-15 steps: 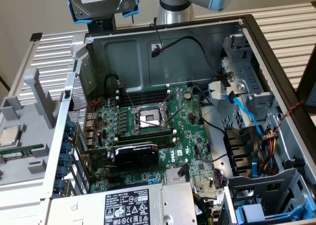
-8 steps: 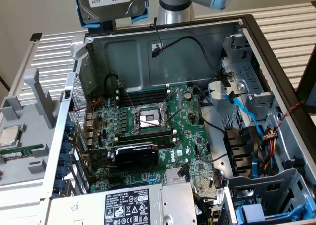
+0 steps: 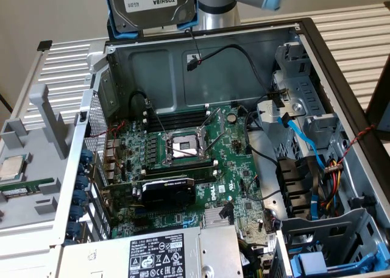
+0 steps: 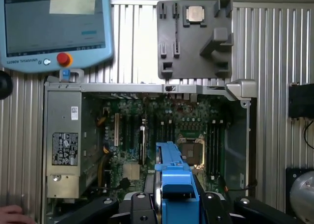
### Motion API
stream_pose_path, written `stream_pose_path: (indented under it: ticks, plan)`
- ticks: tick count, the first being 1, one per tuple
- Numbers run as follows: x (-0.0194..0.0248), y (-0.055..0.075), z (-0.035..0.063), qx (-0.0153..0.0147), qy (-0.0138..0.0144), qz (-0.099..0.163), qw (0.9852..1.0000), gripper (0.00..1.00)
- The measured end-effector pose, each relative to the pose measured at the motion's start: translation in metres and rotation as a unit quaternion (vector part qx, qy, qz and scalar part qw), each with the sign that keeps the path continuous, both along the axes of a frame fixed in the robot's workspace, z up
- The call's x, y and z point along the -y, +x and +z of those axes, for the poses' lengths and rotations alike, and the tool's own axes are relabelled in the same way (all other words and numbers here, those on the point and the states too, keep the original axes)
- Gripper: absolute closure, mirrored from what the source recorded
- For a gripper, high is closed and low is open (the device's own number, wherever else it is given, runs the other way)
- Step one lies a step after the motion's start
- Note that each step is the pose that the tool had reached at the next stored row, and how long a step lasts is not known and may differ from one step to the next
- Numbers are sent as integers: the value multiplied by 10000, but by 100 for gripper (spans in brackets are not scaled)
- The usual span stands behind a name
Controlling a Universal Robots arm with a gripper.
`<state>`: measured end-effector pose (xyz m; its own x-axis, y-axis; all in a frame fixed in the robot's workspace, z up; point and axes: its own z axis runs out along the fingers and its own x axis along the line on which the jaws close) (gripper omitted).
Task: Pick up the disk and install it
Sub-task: 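Pick up the disk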
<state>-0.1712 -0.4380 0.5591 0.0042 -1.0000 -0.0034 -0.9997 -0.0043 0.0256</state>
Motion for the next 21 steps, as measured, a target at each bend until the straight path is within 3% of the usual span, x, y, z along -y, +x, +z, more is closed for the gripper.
stream_pose_path:
  ticks: [5,21]
  plan:
    - [69,132,9,-3,1,0,10000,63]
    - [372,490,61,-11,11,0,10000,63]
